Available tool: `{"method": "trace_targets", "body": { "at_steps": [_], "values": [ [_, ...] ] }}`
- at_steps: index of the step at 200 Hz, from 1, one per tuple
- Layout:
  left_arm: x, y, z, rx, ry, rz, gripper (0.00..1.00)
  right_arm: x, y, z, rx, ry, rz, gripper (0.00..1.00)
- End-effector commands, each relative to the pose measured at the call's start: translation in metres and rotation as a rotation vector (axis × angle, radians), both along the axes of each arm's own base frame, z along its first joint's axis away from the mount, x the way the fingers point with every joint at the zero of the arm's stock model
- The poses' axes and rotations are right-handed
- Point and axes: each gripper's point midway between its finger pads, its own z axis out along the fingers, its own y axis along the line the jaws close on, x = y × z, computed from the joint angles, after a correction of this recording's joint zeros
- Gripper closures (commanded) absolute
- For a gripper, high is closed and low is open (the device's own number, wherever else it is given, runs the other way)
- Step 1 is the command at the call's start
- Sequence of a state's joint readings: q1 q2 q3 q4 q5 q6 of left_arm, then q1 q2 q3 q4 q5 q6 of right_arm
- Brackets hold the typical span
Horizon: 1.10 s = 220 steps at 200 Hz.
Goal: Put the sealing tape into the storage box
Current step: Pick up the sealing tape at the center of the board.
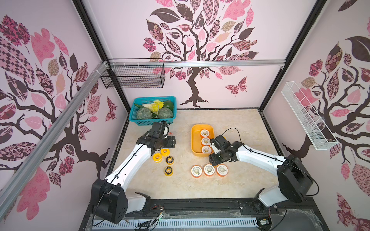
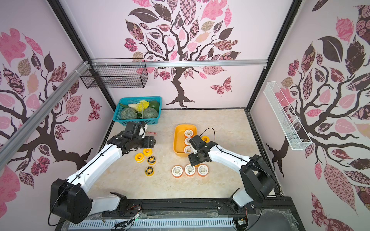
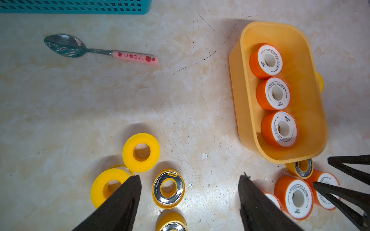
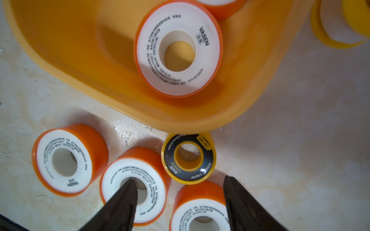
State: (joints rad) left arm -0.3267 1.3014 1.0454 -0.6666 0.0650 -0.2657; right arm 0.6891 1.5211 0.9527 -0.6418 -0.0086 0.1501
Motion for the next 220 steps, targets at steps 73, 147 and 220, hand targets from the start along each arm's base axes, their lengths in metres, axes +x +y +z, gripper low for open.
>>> {"method": "trace_targets", "body": {
  "at_steps": [73,147,220],
  "values": [
    [0.006,0.000,0.006,-0.007,-0.012,0.003,0.19,0.014,0.005,-0.016,-0.045,-0.037,-0.045,0.30],
    [0.006,-0.001,0.004,-0.005,-0.005,0.001,0.19,0.010,0.002,-0.029,-0.072,-0.011,-0.049,0.29],
    [0.005,0.000,0.006,-0.006,-0.007,0.002,0.19,0.006,-0.003,-0.038,-0.103,0.003,-0.063,0.28]
  ]
}}
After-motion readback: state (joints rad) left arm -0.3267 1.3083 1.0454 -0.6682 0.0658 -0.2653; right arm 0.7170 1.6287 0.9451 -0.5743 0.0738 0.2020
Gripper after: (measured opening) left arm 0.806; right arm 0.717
